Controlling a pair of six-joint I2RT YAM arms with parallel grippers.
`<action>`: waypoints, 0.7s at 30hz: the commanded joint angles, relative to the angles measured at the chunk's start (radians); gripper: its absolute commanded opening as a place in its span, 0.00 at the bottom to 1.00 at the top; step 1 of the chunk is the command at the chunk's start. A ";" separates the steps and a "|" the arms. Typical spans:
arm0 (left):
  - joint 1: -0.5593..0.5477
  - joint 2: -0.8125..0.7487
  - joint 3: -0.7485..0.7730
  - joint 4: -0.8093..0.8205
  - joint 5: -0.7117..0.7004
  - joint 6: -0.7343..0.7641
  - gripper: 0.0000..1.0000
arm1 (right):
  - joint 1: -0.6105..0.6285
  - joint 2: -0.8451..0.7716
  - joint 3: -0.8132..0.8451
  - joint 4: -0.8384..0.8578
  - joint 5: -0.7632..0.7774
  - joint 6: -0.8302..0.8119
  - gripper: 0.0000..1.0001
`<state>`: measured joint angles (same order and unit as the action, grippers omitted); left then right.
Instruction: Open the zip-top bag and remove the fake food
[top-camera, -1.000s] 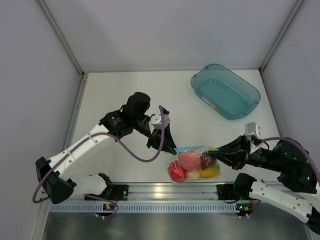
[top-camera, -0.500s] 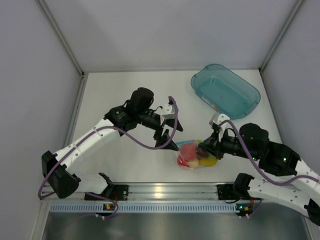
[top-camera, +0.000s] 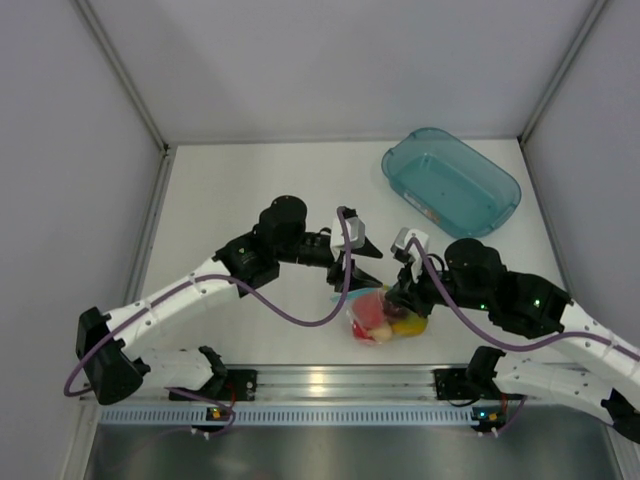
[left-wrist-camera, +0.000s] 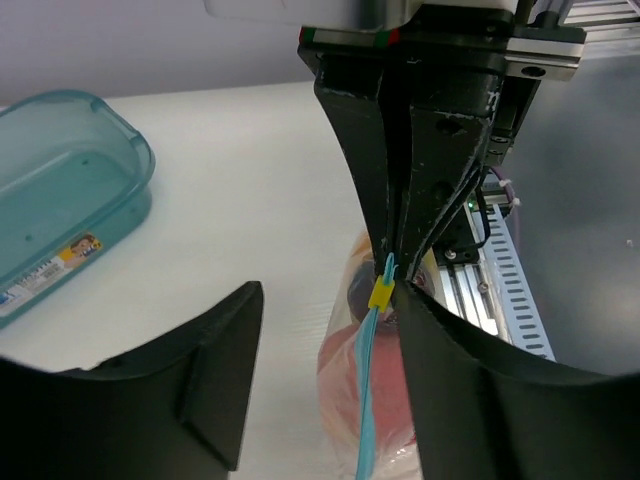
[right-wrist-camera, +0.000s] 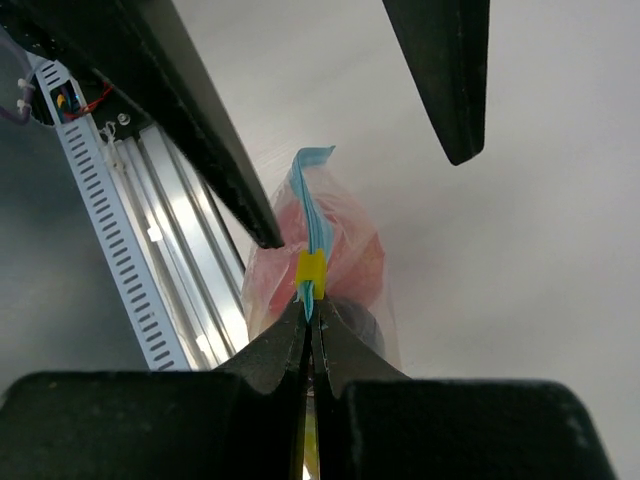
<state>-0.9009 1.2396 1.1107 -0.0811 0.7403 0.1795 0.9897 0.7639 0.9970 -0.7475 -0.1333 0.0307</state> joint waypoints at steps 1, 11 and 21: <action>0.000 0.006 0.003 0.136 0.031 -0.034 0.58 | -0.002 -0.021 0.043 0.039 -0.035 -0.018 0.00; -0.012 0.040 0.009 0.142 0.180 -0.074 0.40 | -0.002 -0.029 0.034 0.051 -0.012 -0.022 0.00; -0.010 0.084 -0.002 0.144 0.215 -0.100 0.35 | -0.002 -0.029 0.035 0.063 0.001 -0.020 0.00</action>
<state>-0.9089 1.3224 1.1095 0.0010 0.9272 0.0872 0.9897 0.7471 0.9970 -0.7403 -0.1345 0.0254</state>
